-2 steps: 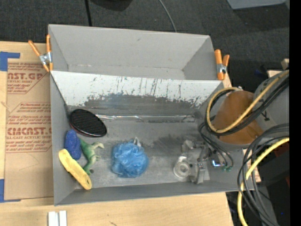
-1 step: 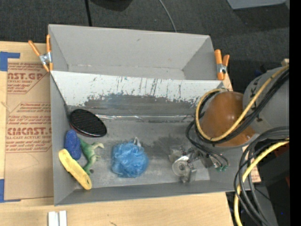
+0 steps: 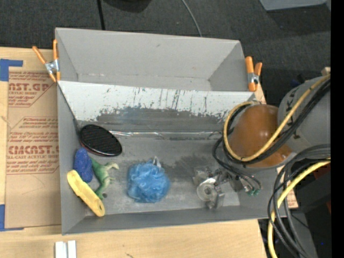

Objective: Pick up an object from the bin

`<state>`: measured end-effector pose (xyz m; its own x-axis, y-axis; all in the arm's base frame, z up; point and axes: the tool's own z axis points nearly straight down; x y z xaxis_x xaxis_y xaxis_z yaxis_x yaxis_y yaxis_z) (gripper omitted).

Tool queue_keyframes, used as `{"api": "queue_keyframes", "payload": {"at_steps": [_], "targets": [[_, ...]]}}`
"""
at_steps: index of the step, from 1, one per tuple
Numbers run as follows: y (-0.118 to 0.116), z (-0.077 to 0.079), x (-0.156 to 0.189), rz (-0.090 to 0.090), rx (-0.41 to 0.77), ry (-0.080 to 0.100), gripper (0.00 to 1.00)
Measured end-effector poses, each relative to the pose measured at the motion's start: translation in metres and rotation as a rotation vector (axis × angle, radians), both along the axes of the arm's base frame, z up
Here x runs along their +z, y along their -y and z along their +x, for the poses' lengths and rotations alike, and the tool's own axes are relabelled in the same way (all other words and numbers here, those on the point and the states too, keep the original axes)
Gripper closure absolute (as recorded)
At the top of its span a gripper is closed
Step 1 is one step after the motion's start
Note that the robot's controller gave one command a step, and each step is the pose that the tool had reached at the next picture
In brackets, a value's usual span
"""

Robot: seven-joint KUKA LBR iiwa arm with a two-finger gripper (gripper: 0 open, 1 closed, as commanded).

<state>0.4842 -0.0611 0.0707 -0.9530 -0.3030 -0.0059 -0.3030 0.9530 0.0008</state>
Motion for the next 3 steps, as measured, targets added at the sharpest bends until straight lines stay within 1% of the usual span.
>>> {"api": "queue_keyframes", "payload": {"at_steps": [3], "targets": [[0.0, 0.0001, 0.0, 0.0, 0.001, 0.0, 1.0]]}}
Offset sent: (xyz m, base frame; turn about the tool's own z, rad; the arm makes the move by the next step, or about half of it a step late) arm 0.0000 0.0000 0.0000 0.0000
